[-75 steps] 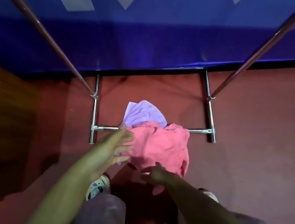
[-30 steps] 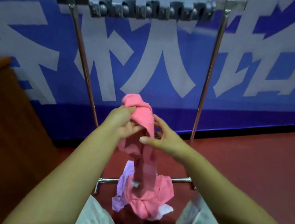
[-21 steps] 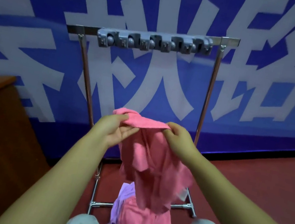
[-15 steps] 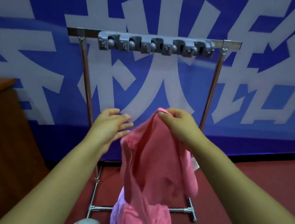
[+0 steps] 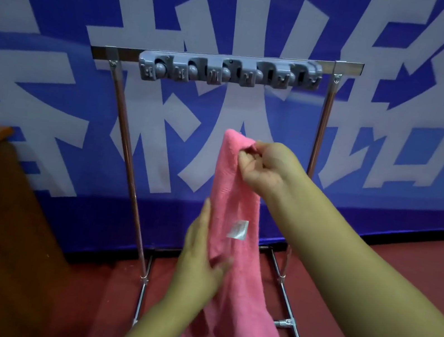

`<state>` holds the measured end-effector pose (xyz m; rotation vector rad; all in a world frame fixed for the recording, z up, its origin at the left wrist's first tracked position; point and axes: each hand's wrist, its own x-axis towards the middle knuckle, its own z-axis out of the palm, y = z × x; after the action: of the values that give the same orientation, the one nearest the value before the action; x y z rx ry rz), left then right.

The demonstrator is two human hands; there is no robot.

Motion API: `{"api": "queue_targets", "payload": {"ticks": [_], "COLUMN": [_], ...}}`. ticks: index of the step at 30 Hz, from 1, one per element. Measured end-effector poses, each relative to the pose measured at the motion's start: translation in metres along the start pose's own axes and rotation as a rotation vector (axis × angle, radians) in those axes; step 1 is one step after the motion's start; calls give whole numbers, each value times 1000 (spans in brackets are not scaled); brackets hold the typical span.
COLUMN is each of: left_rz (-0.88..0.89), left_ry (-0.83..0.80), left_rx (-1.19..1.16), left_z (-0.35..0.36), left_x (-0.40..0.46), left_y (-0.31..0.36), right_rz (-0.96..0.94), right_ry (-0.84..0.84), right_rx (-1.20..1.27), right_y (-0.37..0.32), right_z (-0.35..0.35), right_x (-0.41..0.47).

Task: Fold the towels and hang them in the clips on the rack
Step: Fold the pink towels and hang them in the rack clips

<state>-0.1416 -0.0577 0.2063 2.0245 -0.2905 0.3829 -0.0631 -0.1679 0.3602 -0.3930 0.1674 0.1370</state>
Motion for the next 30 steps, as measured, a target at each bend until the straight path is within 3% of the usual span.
{"api": "queue_targets", "payload": {"ticks": [2,5,8,11,14,16,19,22,25,27,30], "left_rz": [-39,-109,-174,-265,-280,-282,-218,-98,-30,-21,-64], "left_ry": [146,206,192,118,-65,-140,-309,-516,-461,-412,-468], "left_rx": [-93,-133,-234,-291,-141,-58,-40,18,88,94,60], "left_z": [-9,-31,-47,-54,-47,-42,-48,-63,-70,-77,-91], "left_x": [11,30,51,73,88,93,97,96,101,103,104], "left_y": [-6,-3,16,41,53,54,53,58,54,49,34], "right_rz": [-49,-95,-142,-121,-127,-227,-308,-123,-117,-190,-314], "right_ry": [-33,-12,25,-132,-326,-371,-353,-407,-476,-427,-360], "right_rx": [7,-82,-494,-956,-1315,-1553,-1551,-1481,-1601,-1582,-1480], "right_y": [-4,-12,-16,-5,6,8,1,-13,-19,-18,-24], "right_z": [1,-8,-33,-49,-60,-65,-69,-73,-74,-71,-66], "right_x": [-2,-2,3,-15,-29,-28,-21,-14,-9,-6,-4]}}
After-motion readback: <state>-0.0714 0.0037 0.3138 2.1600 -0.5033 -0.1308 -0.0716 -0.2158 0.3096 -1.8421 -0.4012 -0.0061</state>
